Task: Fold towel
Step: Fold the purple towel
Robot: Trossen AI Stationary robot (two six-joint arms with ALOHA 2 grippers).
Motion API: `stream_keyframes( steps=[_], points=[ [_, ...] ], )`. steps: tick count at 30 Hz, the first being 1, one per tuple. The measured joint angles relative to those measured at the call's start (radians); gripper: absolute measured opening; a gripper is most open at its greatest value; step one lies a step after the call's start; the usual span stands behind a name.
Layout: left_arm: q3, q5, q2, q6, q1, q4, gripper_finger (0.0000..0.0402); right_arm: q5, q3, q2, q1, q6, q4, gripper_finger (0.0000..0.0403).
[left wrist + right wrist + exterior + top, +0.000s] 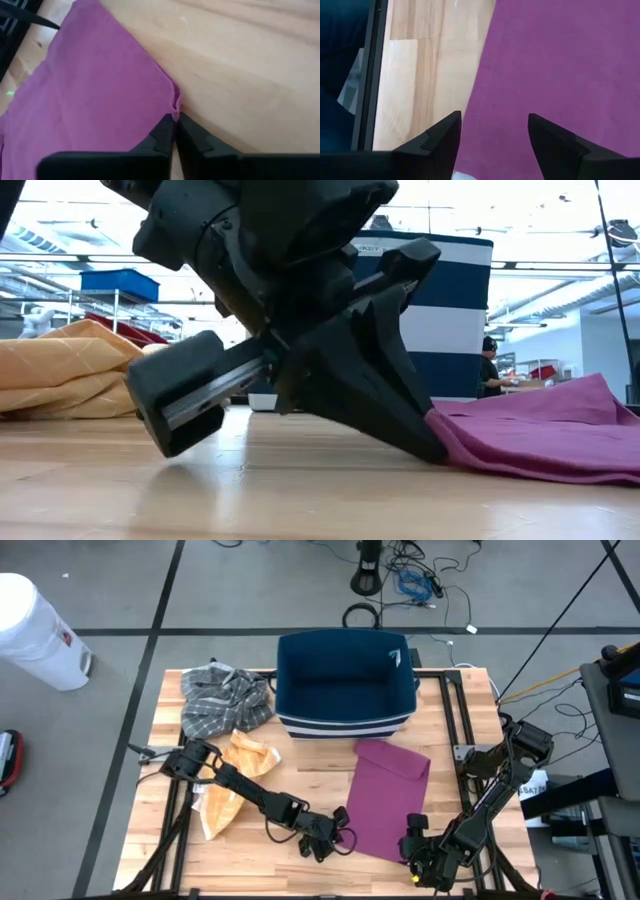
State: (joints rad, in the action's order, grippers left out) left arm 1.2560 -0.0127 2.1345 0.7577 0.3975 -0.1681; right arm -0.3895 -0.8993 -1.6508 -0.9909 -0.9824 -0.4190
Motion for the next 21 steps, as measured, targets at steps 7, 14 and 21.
stream_keyframes(
  steps=[7,14,21],
  points=[
    [0.000,0.030,0.000,-0.078,-0.035,0.002,0.0003,0.021,0.000,0.000,-0.026,0.028,0.040,0.0205],
    [0.000,0.031,0.000,-0.096,-0.057,0.000,0.0002,0.029,0.000,-0.025,-0.039,-0.001,0.023,0.0207],
    [0.000,0.035,0.000,-0.118,-0.057,0.003,0.0001,0.057,-0.004,-0.114,-0.039,0.007,0.031,0.0207]
  ],
)
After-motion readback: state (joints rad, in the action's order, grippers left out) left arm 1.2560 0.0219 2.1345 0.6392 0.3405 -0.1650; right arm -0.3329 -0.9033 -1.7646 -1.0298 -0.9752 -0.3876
